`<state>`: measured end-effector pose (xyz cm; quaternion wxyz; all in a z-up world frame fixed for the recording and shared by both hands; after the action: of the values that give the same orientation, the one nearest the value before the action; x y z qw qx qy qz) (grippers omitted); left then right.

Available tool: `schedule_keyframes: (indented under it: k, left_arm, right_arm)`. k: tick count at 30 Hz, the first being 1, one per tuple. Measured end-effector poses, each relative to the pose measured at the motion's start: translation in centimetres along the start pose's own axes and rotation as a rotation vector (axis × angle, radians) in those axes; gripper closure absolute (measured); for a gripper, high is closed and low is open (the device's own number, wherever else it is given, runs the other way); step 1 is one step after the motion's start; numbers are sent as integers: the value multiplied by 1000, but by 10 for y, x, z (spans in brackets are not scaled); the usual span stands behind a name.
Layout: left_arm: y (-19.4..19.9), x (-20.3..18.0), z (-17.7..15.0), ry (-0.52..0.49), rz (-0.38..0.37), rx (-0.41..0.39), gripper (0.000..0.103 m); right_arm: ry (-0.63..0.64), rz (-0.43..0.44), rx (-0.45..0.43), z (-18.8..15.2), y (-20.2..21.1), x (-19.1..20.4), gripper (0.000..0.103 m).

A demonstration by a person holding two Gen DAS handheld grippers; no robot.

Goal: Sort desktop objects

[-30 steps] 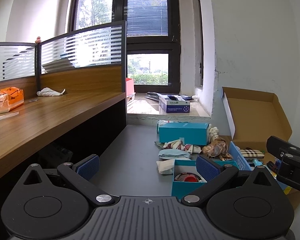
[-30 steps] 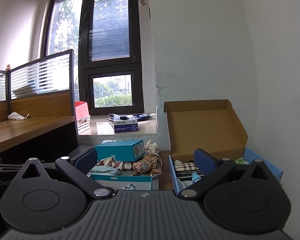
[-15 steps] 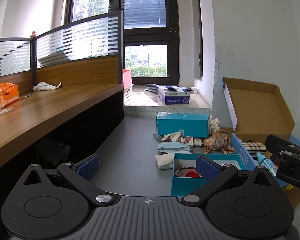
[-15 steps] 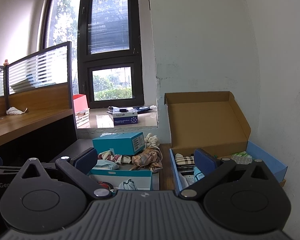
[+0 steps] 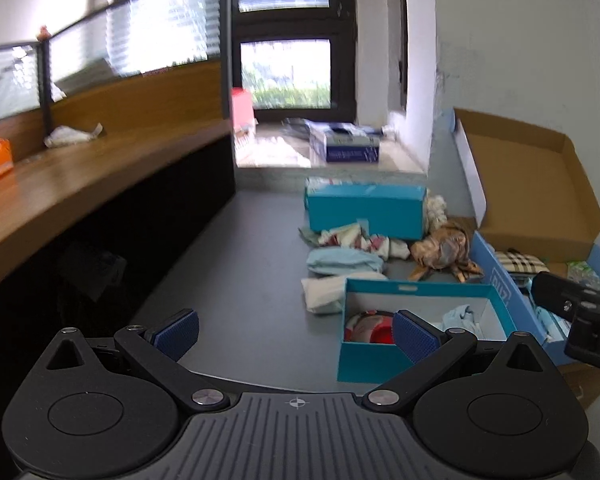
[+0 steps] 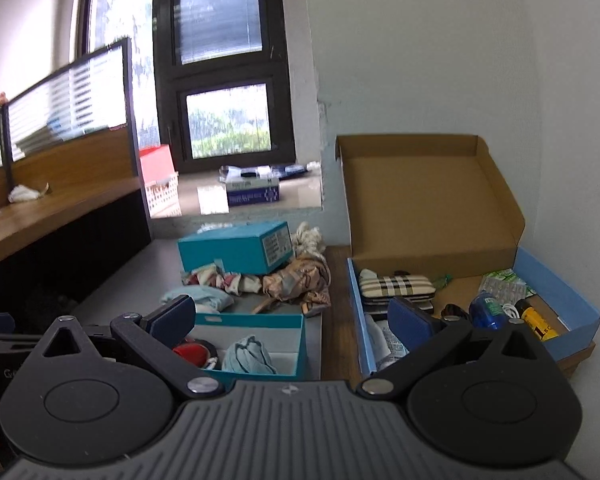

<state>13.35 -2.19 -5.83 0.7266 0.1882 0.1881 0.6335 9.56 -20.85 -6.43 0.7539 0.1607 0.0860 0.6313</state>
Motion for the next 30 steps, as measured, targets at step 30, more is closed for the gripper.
schedule_keyframes:
  k: [30]
  left_arm:
    - [-82,-16,47,-54,-64,133,0]
  right_arm:
    - [113,160,257,42,-140,-2,7]
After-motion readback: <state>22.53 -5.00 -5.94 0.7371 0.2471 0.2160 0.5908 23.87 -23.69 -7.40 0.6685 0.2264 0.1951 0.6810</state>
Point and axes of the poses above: each gripper's, at about its wrist camera, not at the fingertips, and y roughly against the way its jaws point, x to its left, z to its top, the point moved 4 cm from there along -y, roughly the way its jaws point, and after that the axes turned 6 degrees about -z, right-handed, at the moved point
